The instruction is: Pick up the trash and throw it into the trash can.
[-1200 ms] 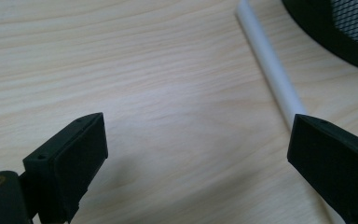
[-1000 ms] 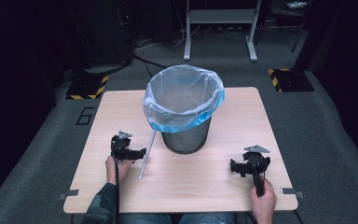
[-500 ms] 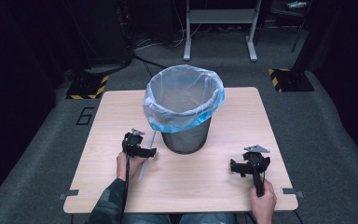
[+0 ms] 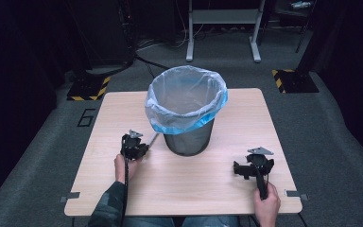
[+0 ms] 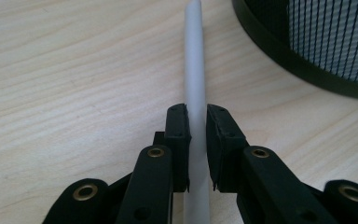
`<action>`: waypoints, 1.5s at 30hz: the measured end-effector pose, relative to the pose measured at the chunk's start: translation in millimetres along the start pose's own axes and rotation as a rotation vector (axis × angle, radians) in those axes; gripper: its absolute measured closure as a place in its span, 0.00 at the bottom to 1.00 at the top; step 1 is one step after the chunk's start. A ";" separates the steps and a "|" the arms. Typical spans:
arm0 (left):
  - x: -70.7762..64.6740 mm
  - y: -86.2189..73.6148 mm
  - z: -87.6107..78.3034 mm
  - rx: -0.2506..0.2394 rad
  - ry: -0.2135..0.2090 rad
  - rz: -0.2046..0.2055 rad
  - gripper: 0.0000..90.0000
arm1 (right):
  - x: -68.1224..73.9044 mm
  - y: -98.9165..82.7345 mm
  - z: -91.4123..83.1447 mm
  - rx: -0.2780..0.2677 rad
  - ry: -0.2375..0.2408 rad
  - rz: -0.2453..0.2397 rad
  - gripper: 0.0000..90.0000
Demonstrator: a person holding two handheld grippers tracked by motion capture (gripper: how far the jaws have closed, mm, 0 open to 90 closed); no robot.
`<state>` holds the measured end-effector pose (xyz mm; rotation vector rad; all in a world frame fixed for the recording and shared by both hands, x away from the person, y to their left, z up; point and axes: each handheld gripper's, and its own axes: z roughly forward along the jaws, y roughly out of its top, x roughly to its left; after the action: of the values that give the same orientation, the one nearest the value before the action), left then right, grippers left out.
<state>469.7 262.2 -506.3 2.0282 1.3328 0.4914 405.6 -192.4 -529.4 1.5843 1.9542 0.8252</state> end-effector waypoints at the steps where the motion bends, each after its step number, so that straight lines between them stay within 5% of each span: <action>1: 3.1 0.7 -2.8 -0.013 -0.010 -0.022 0.88 | 0.0 0.0 0.0 0.000 0.000 0.000 0.00; 7: 14.8 4.9 -18.2 -0.077 -0.046 -0.090 0.88 | 0.0 0.0 0.0 0.000 0.000 0.000 0.00; 20: 39.1 20.8 -57.4 -0.166 -0.115 -0.159 0.88 | 0.0 0.0 0.0 0.000 0.000 0.000 0.00; 45: 46.0 56.5 -91.6 -0.238 -0.102 -0.118 0.88 | 0.0 0.0 0.0 0.000 0.000 0.000 0.00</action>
<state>469.2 317.7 -403.3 1.7471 1.2599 0.4630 405.6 -192.3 -529.4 1.5844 1.9542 0.8251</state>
